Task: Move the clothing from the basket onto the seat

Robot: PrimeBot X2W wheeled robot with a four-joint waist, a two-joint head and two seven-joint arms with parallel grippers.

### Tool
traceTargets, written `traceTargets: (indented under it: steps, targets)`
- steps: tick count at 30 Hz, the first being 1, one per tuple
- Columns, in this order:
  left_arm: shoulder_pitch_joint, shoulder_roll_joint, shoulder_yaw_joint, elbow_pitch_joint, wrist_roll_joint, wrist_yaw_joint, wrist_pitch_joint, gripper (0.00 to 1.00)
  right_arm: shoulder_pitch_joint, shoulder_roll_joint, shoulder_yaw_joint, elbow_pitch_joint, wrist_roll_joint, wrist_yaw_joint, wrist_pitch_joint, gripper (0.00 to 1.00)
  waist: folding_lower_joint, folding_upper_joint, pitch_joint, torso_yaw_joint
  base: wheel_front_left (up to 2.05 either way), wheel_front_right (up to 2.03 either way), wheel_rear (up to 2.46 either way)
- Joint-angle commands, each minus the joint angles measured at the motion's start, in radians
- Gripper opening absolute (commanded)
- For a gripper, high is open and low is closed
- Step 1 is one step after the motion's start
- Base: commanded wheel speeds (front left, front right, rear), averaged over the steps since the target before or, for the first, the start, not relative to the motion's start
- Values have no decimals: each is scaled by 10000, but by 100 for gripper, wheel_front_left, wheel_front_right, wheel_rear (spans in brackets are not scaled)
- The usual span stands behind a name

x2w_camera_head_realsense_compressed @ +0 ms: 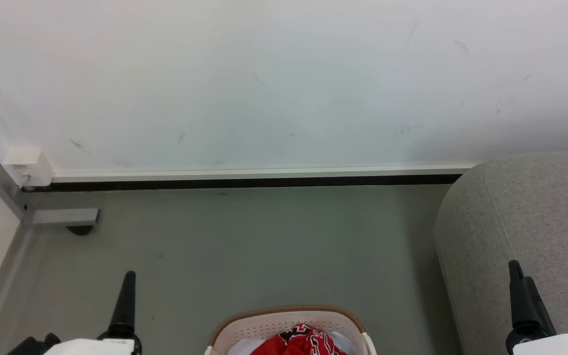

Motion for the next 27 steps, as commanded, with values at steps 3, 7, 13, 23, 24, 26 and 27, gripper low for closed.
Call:
traceTargets:
  steps: [3, 7, 13, 23, 24, 26, 27]
  targets:
    - [10, 70, 38, -266, 1008, 71, -204, 100, -10, -182, 163, -223, -1093, -7, -213, 100, 0, 0, -3, 5, 0, 0, 0]
    - [79, 74, 29, -384, 1857, 118, -349, 100, 25, -262, 317, -133, -1955, -7, -356, 100, 0, 0, -8, 5, 0, 0, 0]
    - [199, 79, -53, -384, 3155, 95, -547, 100, 44, -285, 424, -95, -3019, -8, -566, 100, 0, 0, -14, 9, 0, 0, 0]
    - [278, 94, -27, -431, 5142, 158, -873, 100, 141, -332, 611, -69, -4416, -10, -881, 100, 0, 0, -28, 27, 0, 0, 0]
    - [288, 95, -26, -455, 5314, 167, -911, 100, 155, -344, 629, -59, -4540, -11, -909, 100, 0, 0, -30, 30, 0, 0, 0]
    - [314, 96, -22, -490, 5647, 192, -965, 100, 167, -361, 668, -47, -4797, -11, -973, 100, 0, 0, -31, 33, 0, 0, 0]
    - [325, 96, -15, -509, 5781, 201, -999, 100, 168, -364, 687, -47, -4924, -11, -1003, 100, 0, 0, -29, 33, 0, 0, 0]
